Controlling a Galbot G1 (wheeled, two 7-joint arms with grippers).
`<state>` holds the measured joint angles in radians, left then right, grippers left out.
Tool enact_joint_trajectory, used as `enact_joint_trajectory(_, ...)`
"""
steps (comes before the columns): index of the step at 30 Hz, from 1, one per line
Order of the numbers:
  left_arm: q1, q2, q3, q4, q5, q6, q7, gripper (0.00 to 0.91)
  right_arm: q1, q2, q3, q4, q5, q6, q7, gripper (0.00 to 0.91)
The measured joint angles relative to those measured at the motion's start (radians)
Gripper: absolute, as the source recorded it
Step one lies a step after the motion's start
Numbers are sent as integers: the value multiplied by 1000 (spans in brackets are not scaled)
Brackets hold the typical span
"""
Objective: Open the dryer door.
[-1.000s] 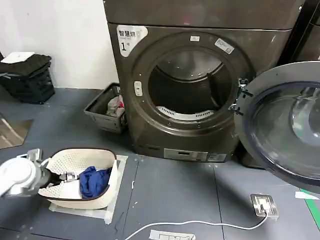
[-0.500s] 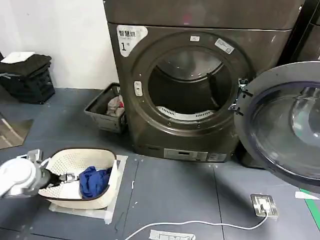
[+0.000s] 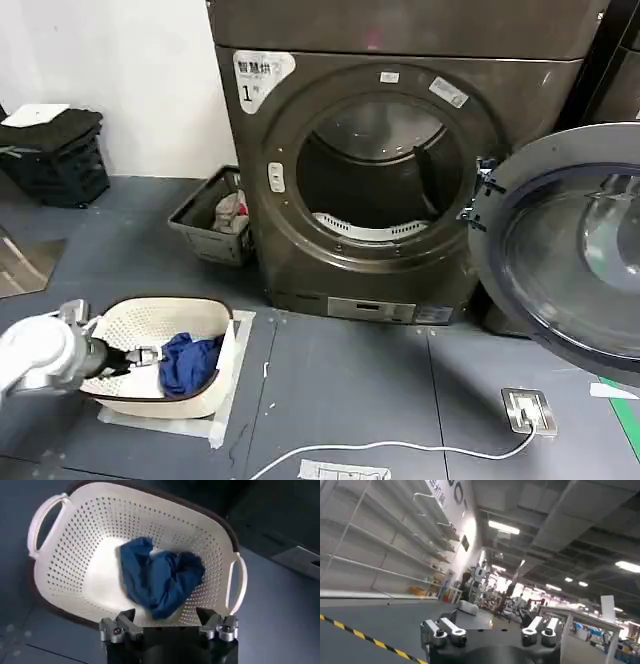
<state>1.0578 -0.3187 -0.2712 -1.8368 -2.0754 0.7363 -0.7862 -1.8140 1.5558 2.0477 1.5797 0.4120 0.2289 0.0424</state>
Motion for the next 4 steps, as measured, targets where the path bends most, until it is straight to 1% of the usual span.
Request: enact_joint_trajectory(4, -10, -3, 11, 1, -3, 0, 0, 907, -1, 0, 0, 1, 0, 0, -1, 907)
